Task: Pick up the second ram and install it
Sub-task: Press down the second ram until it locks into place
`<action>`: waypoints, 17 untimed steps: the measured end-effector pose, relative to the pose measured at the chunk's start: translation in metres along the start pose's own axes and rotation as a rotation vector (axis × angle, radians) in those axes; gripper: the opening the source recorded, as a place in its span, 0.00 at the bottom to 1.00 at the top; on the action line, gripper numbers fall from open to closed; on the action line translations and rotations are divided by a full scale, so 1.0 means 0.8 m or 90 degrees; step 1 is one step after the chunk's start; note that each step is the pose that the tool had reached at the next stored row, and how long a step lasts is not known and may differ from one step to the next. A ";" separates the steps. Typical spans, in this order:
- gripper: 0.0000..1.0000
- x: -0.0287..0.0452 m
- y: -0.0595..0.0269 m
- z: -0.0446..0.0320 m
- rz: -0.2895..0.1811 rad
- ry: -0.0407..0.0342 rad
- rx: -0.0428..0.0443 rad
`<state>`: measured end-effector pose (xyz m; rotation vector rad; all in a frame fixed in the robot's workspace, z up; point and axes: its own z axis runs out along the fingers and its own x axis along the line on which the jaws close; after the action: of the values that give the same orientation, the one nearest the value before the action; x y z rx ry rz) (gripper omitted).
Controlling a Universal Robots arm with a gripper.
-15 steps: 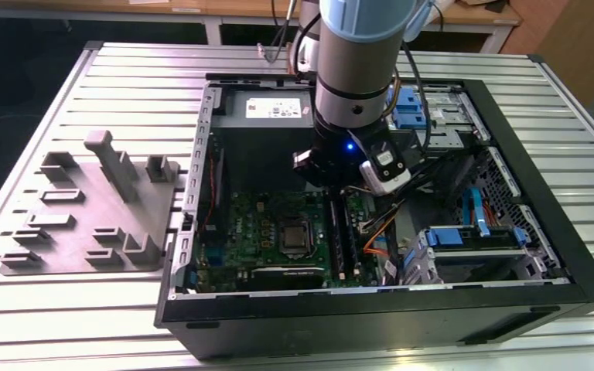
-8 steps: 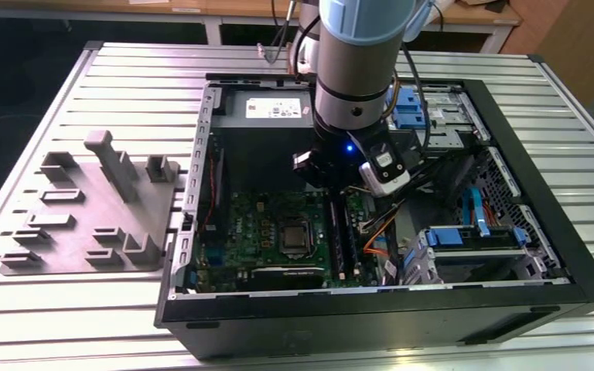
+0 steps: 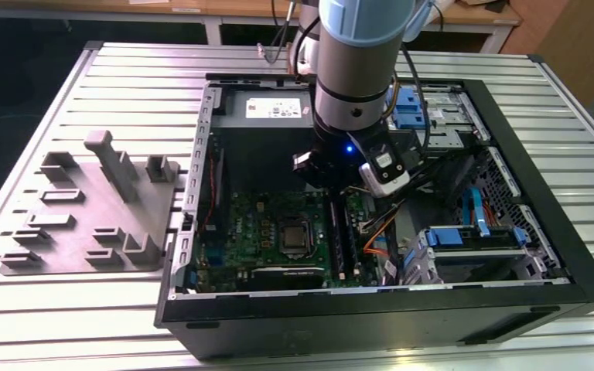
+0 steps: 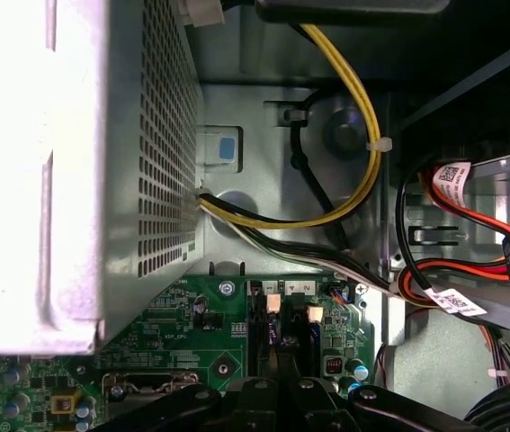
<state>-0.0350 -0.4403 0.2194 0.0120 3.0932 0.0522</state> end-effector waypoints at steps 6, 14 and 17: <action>0.10 0.0001 0.000 0.0025 0.000 0.0001 -0.0003; 0.10 0.0001 0.000 0.0030 0.000 0.0000 -0.0003; 0.10 0.0001 0.000 0.0030 0.000 0.0000 -0.0003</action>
<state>-0.0350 -0.4403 0.2169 0.0120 3.0932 0.0530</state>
